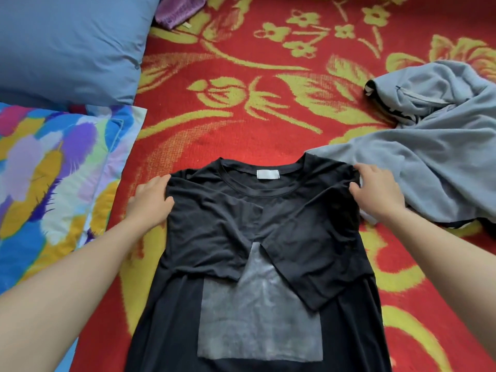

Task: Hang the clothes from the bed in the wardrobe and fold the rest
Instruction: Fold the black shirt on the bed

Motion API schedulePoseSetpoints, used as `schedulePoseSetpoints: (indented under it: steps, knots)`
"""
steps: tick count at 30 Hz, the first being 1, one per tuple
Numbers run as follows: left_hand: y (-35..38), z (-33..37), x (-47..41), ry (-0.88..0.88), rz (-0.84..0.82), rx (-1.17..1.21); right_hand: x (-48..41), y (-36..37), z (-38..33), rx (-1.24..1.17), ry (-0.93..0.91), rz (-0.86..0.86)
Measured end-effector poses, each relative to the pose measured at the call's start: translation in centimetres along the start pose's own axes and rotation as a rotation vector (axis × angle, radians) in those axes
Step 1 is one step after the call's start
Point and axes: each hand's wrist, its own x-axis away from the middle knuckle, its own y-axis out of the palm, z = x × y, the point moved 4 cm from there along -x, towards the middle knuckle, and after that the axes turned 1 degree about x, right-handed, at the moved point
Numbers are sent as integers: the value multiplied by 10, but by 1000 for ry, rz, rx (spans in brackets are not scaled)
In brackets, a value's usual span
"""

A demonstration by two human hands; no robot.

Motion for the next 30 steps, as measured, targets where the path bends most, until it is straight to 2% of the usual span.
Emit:
schedulePoseSetpoints:
  steps: [4,8,13,18,20,23,26,28,30]
  knots:
    - [0,8,-25,-56,-65,-49,-28,3,4,-108,-30,-77]
    - [7,25,-47,-54,-121,152,-38,22,1,-266,-46,-155]
    - [-2,33,-61,-221,99,346,-54,23,14,-376,137,27]
    - [-26,27,-72,-226,329,421,-71,10,30,-495,256,198]
    - [-26,22,-76,-245,290,444,-74,17,33,-548,298,143]
    - [-13,23,-80,-227,115,369,-70,32,30,-584,304,-40]
    - [-3,38,-82,-68,-70,262,-68,24,25,-606,255,-61]
    - [3,55,-81,54,-111,86,-67,18,19,-564,161,-57]
    - [12,71,-79,98,-118,-67,-64,18,15,-495,107,-66]
